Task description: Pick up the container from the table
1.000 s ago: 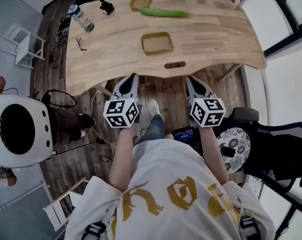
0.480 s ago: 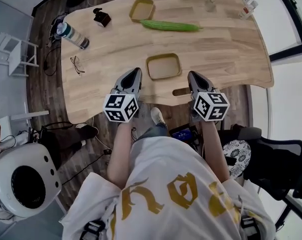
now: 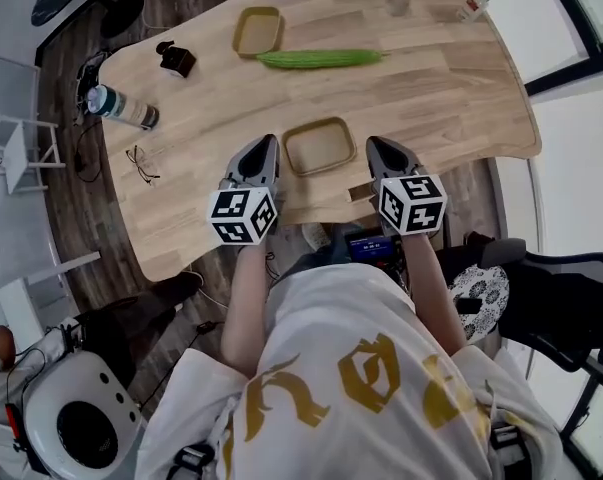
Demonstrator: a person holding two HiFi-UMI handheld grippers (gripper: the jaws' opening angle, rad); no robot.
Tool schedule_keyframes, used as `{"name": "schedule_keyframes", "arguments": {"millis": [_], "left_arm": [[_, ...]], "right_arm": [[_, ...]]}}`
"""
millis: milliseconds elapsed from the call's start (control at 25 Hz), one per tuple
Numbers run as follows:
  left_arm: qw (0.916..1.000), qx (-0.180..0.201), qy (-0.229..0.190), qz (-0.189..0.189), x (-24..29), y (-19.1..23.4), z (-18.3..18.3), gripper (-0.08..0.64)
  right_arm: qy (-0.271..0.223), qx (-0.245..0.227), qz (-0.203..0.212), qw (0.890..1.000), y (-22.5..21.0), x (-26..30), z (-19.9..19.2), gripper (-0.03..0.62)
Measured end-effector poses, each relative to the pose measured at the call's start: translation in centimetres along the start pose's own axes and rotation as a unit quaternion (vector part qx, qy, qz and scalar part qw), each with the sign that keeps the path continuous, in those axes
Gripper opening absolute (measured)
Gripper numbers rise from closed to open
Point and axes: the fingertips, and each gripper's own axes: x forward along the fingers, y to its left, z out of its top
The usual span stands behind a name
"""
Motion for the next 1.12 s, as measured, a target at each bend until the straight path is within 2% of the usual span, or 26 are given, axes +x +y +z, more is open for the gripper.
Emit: {"name": "schedule_keyframes", "arguments": {"millis": [200, 720, 1120], "left_arm": [[1.0, -0.006, -0.002, -0.001, 0.7, 0.5, 0.4, 0.011], [0.999, -0.025, 0.008, 0.037, 0.8, 2.6, -0.8, 0.011], [0.9968, -0.033, 0.055, 0.047, 2.2, 3.1, -4.8, 0.011]], "right_arm": [[-0.006, 0.005, 0.001, 1.0, -0.5, 0.6, 0.5, 0.011], [0.003, 0.008, 0.018, 1.0, -0.8, 2.6, 0.1, 0.012], [0.046, 0.011, 0.003, 0.999, -2.3, 4.1, -2.1, 0.012]]}}
